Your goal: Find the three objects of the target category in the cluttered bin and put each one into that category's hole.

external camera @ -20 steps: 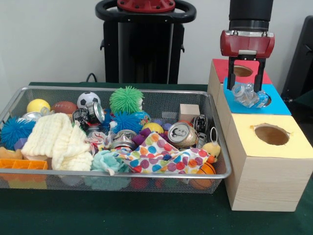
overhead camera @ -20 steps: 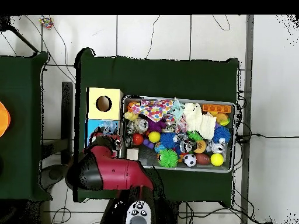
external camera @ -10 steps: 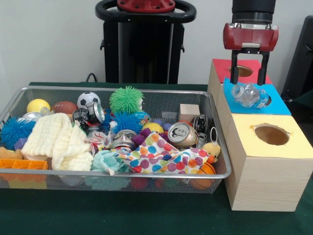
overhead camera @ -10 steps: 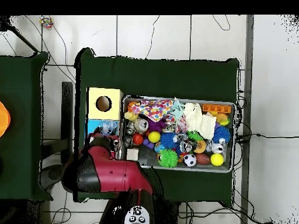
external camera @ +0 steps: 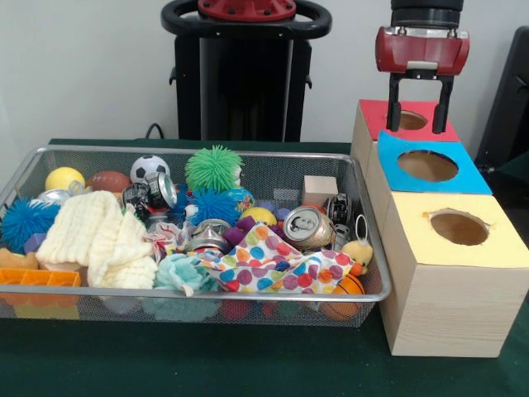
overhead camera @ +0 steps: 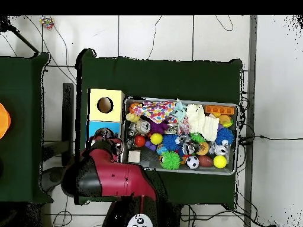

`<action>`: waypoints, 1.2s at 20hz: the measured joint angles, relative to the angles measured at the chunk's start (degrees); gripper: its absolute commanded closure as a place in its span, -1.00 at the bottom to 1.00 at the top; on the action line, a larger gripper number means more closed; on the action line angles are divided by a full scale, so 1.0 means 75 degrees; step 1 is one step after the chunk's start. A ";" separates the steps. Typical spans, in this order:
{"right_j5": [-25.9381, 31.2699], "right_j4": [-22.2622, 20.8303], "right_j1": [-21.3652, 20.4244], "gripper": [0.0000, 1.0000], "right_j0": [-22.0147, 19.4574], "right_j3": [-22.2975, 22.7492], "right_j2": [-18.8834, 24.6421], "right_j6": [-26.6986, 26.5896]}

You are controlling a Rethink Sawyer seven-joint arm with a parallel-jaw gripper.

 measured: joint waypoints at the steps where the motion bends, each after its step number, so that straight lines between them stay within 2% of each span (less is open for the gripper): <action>1: 0.0016 0.0005 -0.0002 -1.00 0.0001 0.0001 -0.0003 0.0000; 18: 0.0192 0.0063 -0.0001 -1.00 0.0222 -0.0087 -0.0218 0.0000; 24: 0.0630 0.0063 0.0042 -1.00 -0.0027 -0.0360 -0.0210 0.0000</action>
